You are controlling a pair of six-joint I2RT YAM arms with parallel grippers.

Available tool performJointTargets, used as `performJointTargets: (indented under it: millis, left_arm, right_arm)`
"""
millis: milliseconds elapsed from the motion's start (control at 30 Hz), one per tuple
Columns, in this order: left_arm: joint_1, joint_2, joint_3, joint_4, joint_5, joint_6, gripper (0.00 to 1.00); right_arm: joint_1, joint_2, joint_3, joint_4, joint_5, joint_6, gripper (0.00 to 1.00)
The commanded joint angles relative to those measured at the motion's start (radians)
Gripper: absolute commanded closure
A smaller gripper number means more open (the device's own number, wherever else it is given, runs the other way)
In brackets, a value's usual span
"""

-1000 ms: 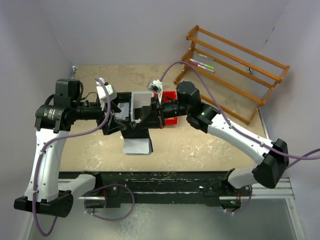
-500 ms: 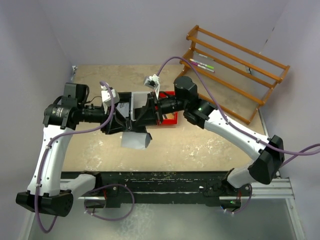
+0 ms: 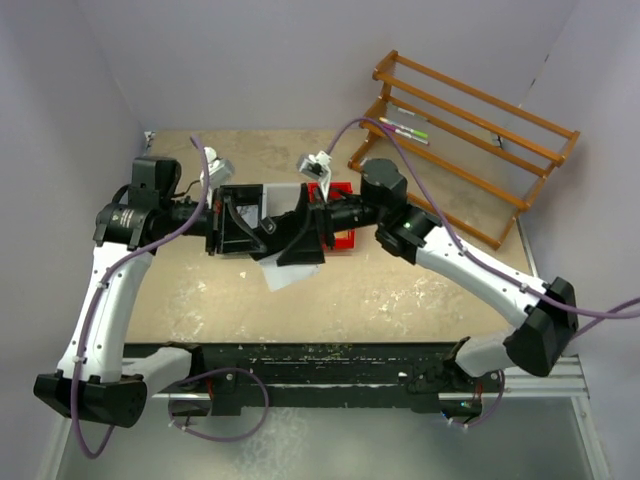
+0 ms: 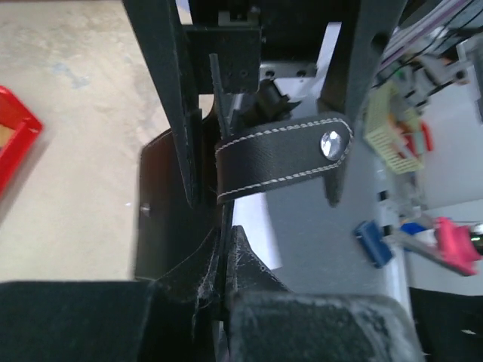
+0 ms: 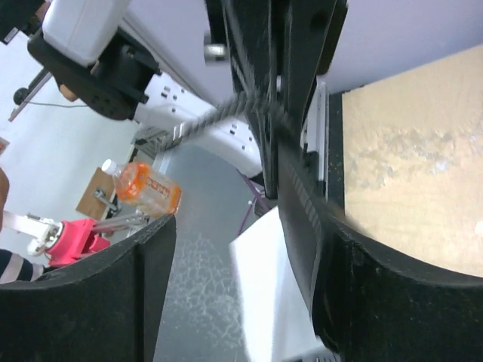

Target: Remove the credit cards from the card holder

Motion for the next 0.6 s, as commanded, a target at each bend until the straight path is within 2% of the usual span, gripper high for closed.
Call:
performJointTargets:
  millis: [0, 233, 433, 500, 567]
  left_arm:
    - [0.0, 0.017, 0.047, 0.213, 0.192, -0.33, 1.0]
    - [0.001, 0.019, 0.037, 0.396, 0.232, -0.582, 1.0]
    - [0.001, 0.002, 0.032, 0.501, 0.243, -0.714, 1.0]
    - [0.001, -0.003, 0.033, 0.517, 0.24, -0.735, 1.0]
    - [0.001, -0.01, 0.033, 0.536, 0.237, -0.759, 1.0]
  right_arm:
    - [-0.024, -0.164, -0.14, 0.1, -0.032, 0.017, 0.22]
    - [-0.027, -0.338, -0.372, 0.206, -0.018, 0.057, 0.2]
    - [-0.037, -0.345, -0.389, 0.182, -0.026, 0.013, 0.19]
    - [-0.038, -0.334, -0.378, 0.193, -0.04, 0.022, 0.22]
    - [-0.038, -0.322, -0.369, 0.211, -0.058, 0.033, 0.31]
